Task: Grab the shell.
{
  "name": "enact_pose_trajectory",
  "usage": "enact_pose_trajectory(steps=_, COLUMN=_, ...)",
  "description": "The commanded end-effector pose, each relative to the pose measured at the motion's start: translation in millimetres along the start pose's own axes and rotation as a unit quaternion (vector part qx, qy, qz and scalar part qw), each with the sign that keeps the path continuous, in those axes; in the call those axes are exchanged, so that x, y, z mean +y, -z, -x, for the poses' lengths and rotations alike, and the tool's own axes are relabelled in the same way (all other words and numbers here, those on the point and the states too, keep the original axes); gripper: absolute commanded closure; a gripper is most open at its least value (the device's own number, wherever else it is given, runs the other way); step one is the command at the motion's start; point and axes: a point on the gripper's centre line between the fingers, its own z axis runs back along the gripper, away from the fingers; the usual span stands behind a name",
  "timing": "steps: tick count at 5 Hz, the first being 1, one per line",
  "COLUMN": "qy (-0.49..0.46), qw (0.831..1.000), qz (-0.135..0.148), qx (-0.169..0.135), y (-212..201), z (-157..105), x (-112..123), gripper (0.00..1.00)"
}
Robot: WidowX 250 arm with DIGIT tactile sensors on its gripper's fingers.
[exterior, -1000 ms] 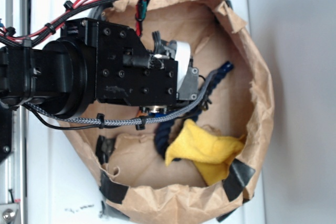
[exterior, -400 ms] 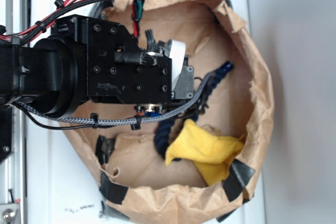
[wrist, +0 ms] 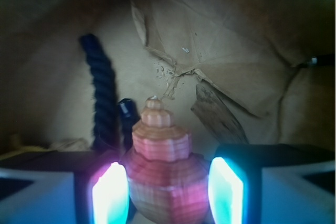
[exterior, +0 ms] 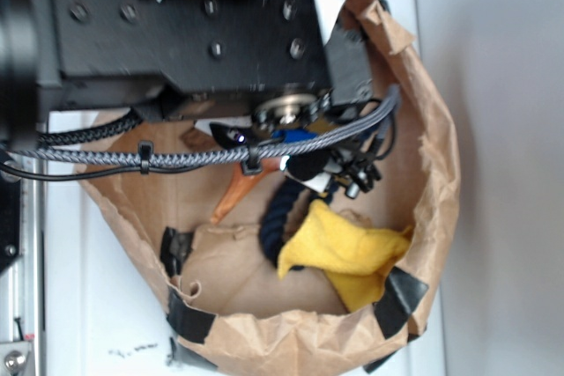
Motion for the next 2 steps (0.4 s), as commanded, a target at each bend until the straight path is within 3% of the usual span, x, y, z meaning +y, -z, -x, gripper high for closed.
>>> enact_pose_trajectory(steps=1, qy=0.02, qw=0.999, qz=0.014, qx=-0.025, y=-51.0, z=-6.5, x=4.8, gripper=1.0)
enact_pose_trajectory(steps=2, qy=0.016, qw=0.999, qz=0.025, qx=-0.025, y=-55.1, z=-4.9, x=5.5, gripper=1.0)
